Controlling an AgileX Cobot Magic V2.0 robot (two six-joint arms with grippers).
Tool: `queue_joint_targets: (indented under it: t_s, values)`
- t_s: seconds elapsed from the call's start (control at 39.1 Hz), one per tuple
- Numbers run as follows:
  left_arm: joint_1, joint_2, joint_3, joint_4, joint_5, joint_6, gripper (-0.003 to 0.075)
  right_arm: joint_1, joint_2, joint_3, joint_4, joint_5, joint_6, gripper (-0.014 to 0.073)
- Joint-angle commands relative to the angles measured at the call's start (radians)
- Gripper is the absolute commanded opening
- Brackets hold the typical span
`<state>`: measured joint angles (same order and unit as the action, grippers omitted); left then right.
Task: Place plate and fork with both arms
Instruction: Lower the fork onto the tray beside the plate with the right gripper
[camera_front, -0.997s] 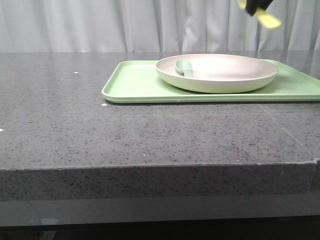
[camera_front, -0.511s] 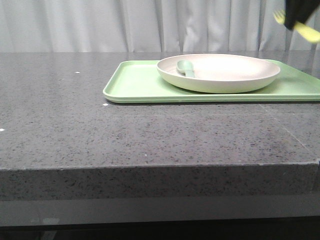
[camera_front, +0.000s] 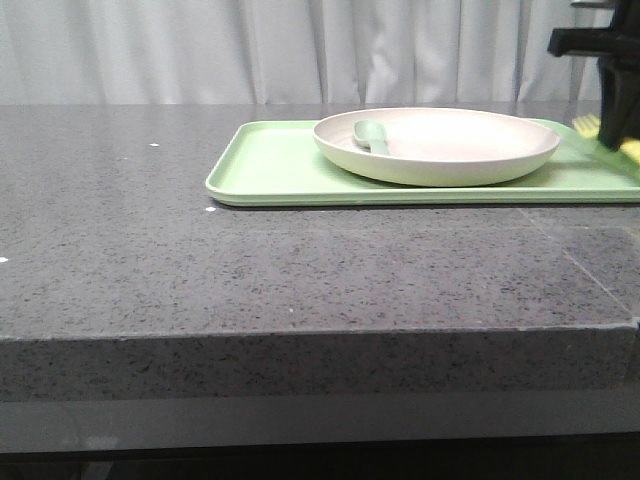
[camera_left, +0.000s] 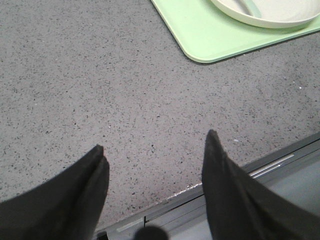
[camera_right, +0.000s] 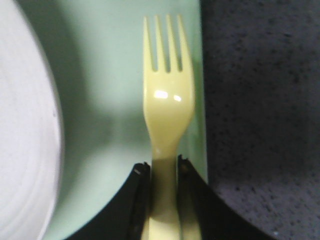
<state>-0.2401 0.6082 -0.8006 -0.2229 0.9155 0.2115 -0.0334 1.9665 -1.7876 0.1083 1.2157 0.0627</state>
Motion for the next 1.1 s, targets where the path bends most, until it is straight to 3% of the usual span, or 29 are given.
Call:
queue_joint_targets:
  t_s: [0.0,0.72,1.07]
  values:
    - [-0.008,0.007,-0.027,-0.014,-0.060,-0.008,0.0410,-0.005,-0.036,-0.023,0.046,-0.052,-0.035,0.0099]
    - [-0.008,0.007,-0.027,-0.014,-0.066,-0.008,0.0410,-0.004,-0.033,-0.023,0.062,-0.104,-0.073,0.0103]
    - [-0.008,0.007,-0.027,-0.014,-0.074,-0.008,0.0410,-0.003,-0.033,-0.023,0.063,-0.134,-0.073,0.0395]
